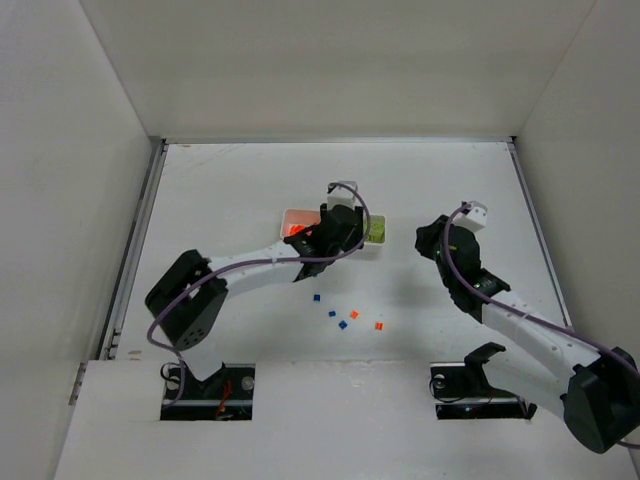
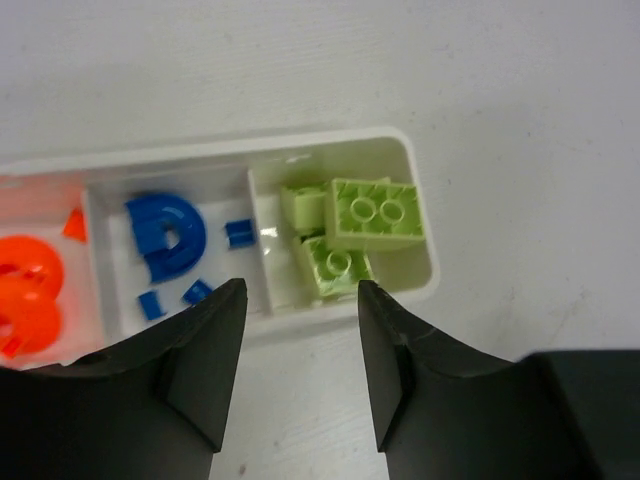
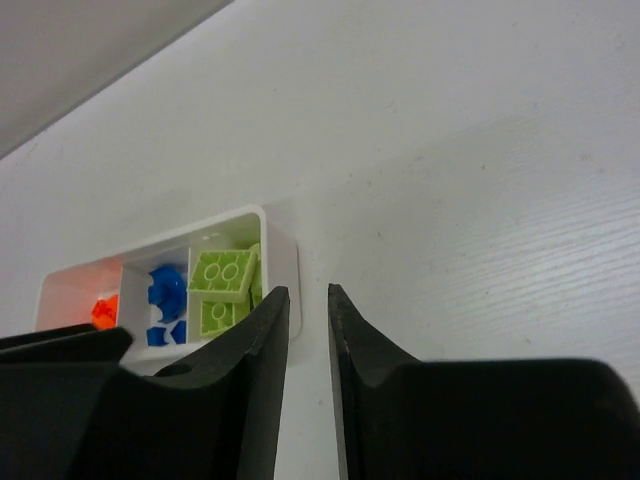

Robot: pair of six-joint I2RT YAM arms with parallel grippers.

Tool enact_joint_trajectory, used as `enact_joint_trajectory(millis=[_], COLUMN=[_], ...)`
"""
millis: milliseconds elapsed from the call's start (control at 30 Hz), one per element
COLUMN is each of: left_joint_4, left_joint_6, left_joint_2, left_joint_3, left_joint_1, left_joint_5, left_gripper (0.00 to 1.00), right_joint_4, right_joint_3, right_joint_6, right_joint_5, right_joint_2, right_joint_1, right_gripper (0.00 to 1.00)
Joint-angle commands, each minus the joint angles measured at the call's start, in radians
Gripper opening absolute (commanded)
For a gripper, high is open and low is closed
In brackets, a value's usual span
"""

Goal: Sort the legos into containers by color

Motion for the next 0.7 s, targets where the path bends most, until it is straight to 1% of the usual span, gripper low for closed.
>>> enact_joint_trajectory(millis=[0,100,200,233,267,300,433,533,667], left_joint_4=[0.018,0.015,0.01,-0.014,-0.03,-0.042,-0.03,-0.019,-0.024], left_joint_6=[0.003,-0.025,-0.055,-0.074,-0.084,-0.092,-0.114,-0.134,-0.14], left_joint_2=[-0.183,-0.319,-0.412,-0.447,-0.455,-0.456,-0.447,-0.461,-0.554], left_joint_3=[-0.111,-0.262,-0.37,-0.417,-0.428,-0.438,-0.481,-0.517,-0.571], left_joint_1=[-0.019,-0.053,-0.096,-0.134,-0.149,-0.165,-0.2,-0.189,-0.151], left_joint_5=[-0.055,-0.076,-0.069,-0.065,-0.067,-0.068,-0.085,-0.107,-0.127], left_gripper=[0.44,0.36,0.33,0.33,0.33,0.33,0.34,0.34,0.36], right_joint_4=[-0.026,-0.101,-0.227,-0.337,-0.386,-0.434,-0.581,-0.6,-0.606], right_joint_3=[0.009,-0.006,-0.005,0.004,0.014,0.023,0.061,0.07,0.075], right_joint_6=[0.002,0.051,0.102,0.176,0.21,0.24,0.312,0.35,0.411], right_joint_5=[-0.005,-0.001,0.012,0.025,0.027,0.027,0.013,-0.005,-0.005], right_joint_2=[0.032,0.026,0.02,0.009,0.003,-0.003,0.02,0.076,0.149], right_joint_1=[0.058,0.176,0.292,0.364,0.394,0.421,0.519,0.579,0.615], right_gripper=[0.24,0.23,0.28,0.41,0.46,0.49,0.5,0.5,0.5])
